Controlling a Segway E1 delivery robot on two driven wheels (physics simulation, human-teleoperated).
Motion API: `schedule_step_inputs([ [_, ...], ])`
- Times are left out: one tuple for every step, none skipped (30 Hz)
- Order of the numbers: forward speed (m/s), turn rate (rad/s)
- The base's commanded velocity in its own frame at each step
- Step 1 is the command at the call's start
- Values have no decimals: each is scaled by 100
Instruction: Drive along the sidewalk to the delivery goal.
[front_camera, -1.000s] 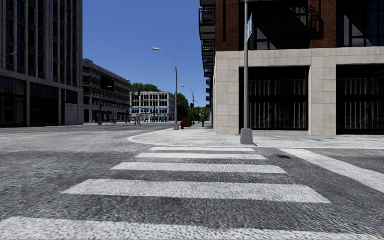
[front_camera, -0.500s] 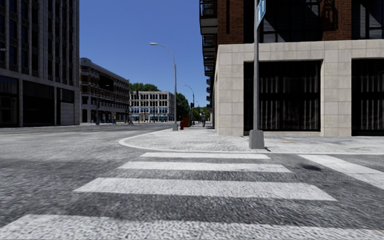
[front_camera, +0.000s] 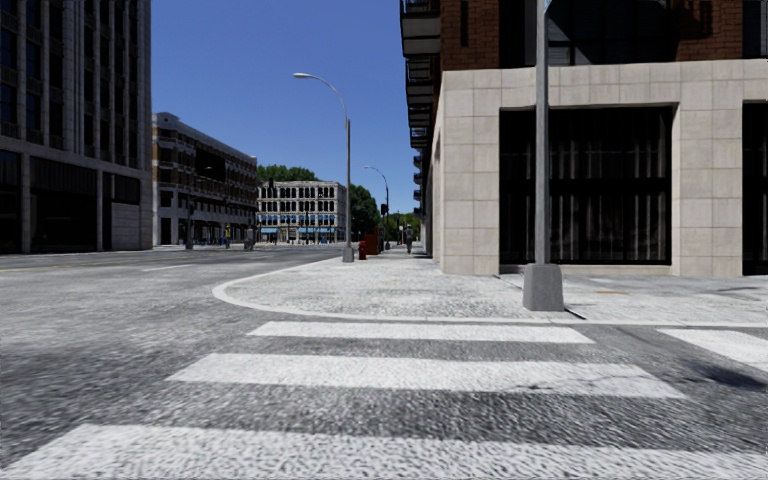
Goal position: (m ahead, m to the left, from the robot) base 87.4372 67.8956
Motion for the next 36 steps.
schedule_step_inputs([
  [200, 0],
  [200, 0],
  [200, 0],
  [200, 0],
  [200, 0],
  [200, 0],
  [200, 0],
  [200, 0],
  [200, 0],
  [200, 0],
  [200, 0],
  [200, 0],
  [200, 0],
  [200, 0],
  [200, 0],
  [200, 0],
  [200, 0],
  [200, 0],
  [200, 0],
  [200, 0],
  [200, 0],
  [200, 0],
  [200, -2],
  [200, -2],
  [200, -16],
  [200, -19],
  [200, -20],
  [200, -20],
  [200, -20],
  [200, -20],
  [200, -20],
  [200, -20],
  [200, 0],
  [200, 0],
  [200, 0],
  [200, 0],
])
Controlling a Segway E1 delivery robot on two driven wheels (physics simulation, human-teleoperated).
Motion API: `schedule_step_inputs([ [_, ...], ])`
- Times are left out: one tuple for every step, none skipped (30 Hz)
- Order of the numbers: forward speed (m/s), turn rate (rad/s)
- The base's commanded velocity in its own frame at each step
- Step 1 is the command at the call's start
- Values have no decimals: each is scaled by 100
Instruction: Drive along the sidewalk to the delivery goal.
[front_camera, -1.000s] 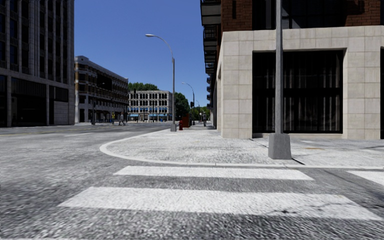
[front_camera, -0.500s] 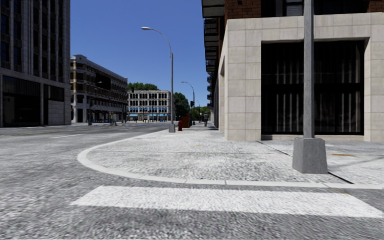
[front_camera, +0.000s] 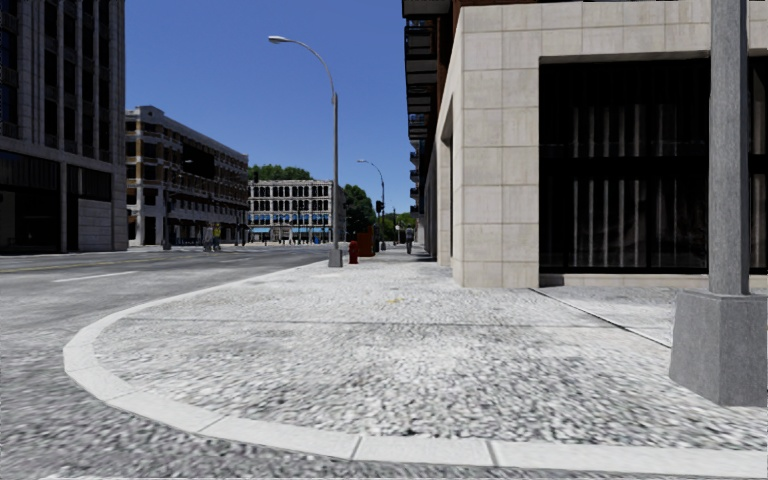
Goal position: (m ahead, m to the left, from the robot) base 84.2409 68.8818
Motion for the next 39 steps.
schedule_step_inputs([
  [200, 0],
  [200, 0],
  [200, 0],
  [200, 0],
  [200, 0],
  [200, 0],
  [200, 0],
  [200, 0],
  [200, 0],
  [200, 0],
  [200, 0],
  [200, 0],
  [200, 0],
  [200, 0],
  [200, 0],
  [200, 0],
  [200, 0],
  [200, 0],
  [200, 0],
  [200, 0],
  [200, 0],
  [200, 0],
  [200, 0],
  [200, 0],
  [200, 0],
  [200, 0],
  [200, 0],
  [200, 0],
  [200, 0],
  [200, 0],
  [200, 0],
  [200, 0],
  [200, 0],
  [200, 0],
  [200, 0],
  [200, 0],
  [200, 0],
  [200, 0],
  [200, 0],
])
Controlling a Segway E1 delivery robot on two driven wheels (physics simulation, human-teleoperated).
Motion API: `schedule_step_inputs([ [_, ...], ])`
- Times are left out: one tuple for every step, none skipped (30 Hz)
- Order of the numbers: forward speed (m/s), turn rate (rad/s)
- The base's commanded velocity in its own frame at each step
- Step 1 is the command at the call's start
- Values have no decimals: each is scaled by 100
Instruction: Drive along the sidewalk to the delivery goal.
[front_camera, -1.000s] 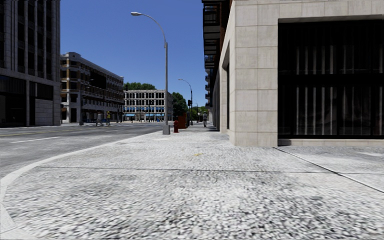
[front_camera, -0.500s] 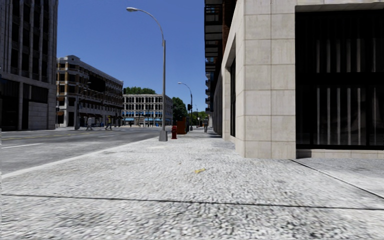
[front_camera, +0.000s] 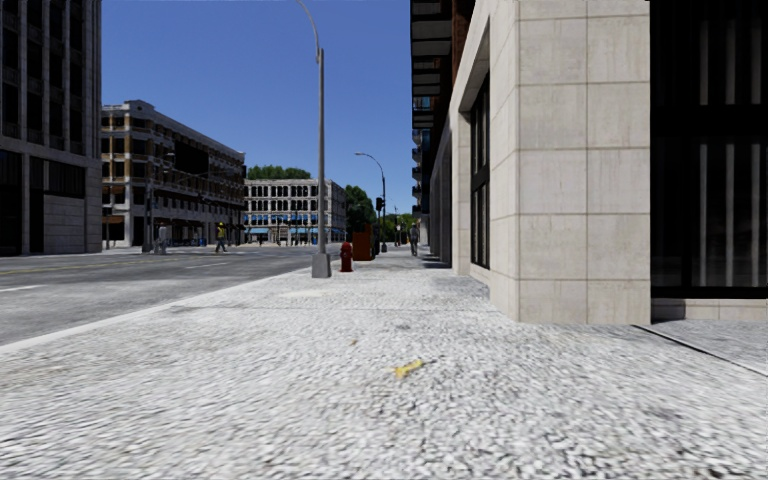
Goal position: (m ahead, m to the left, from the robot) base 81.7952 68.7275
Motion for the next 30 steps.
schedule_step_inputs([
  [200, 0],
  [200, 0],
  [200, 0],
  [200, 0],
  [200, 0],
  [200, 0],
  [200, 0],
  [200, 0],
  [200, 0],
  [200, 0],
  [200, 0],
  [200, 0],
  [200, 0],
  [200, 0],
  [200, 0],
  [200, 0],
  [200, 0],
  [200, 0],
  [200, 0],
  [200, 0],
  [200, 0],
  [200, 0],
  [200, 0],
  [200, 0],
  [200, 0],
  [200, 0],
  [200, 0],
  [200, 0],
  [200, 0],
  [200, 0],
])
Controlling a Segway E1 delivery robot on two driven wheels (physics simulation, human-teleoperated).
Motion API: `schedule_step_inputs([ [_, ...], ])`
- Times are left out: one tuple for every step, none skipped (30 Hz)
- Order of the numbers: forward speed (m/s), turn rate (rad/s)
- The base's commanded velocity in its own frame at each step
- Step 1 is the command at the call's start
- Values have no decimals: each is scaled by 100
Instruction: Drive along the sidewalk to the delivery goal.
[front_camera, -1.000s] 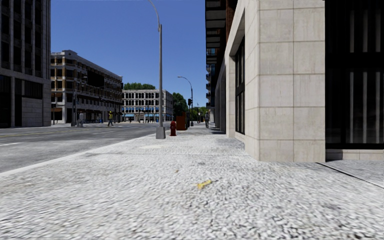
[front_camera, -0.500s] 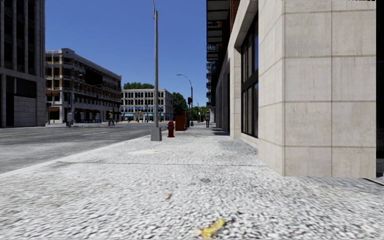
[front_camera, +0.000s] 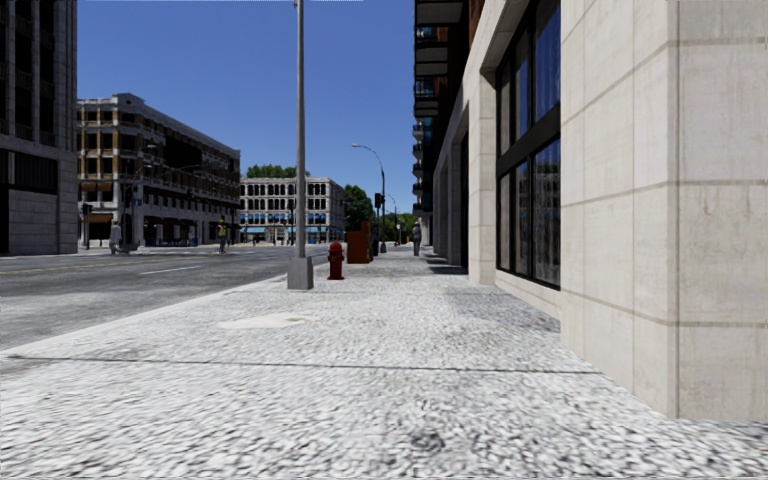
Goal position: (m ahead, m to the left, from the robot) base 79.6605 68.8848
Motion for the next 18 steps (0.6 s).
schedule_step_inputs([
  [200, 0],
  [200, 0],
  [200, 0],
  [200, 0],
  [200, 0],
  [200, 0],
  [200, 0],
  [200, 0],
  [200, 0],
  [200, 0],
  [200, 0],
  [200, 0],
  [200, 0],
  [200, 0],
  [200, 0],
  [200, 0],
  [200, 0],
  [200, 0],
])
